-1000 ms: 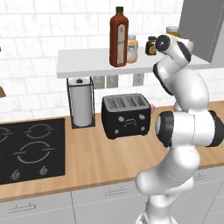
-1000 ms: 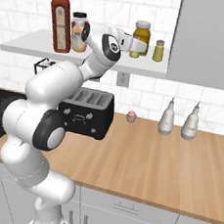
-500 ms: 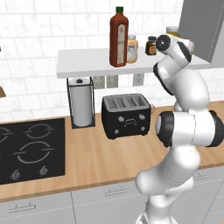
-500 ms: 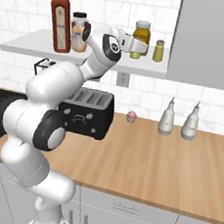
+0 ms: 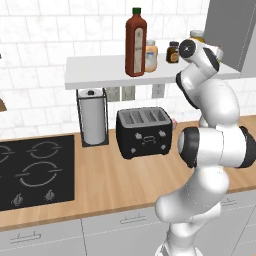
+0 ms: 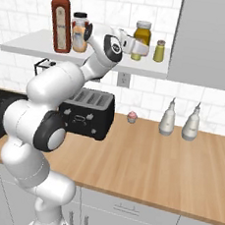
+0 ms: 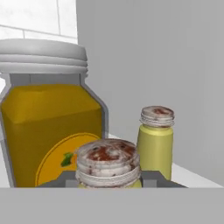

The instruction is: Put the shaker and condiment bottle from the counter next to their counterparts in the cabinet.

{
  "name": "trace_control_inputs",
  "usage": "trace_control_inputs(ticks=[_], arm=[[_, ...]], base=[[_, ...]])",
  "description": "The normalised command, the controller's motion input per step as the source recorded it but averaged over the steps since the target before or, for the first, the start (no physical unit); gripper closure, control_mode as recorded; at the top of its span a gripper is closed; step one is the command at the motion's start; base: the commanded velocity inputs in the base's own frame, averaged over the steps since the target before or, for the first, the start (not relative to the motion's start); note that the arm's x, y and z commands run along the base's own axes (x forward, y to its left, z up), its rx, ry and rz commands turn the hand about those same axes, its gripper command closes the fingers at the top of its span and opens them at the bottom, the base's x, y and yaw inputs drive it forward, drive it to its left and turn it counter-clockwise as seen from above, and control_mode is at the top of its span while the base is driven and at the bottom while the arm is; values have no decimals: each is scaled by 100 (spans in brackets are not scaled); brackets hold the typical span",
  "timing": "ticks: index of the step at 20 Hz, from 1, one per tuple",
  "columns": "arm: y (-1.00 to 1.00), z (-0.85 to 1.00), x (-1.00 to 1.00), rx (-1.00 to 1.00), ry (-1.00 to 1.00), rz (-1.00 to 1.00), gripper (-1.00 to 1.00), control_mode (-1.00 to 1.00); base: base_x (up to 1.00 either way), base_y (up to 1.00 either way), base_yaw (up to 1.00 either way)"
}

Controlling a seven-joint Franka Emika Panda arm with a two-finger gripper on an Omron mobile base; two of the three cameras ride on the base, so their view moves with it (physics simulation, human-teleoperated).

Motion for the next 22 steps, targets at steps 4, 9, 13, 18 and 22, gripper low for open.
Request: trace_control_inputs(ticks=[4,9,13,18,22], arm=[[-50,-70,29,-1,-15,0,100,-100],[-40,-80,44,-5,-16,0,100,-100],[-29,-80,73,-8,-8,0,100,-100],[-23,-87,96,-10,-4,0,-100,-100],[-8,-79,100,-12,0,2,-100,-100]], base=[[0,0,0],[0,0,0],[0,0,0],[0,0,0],[0,0,0]])
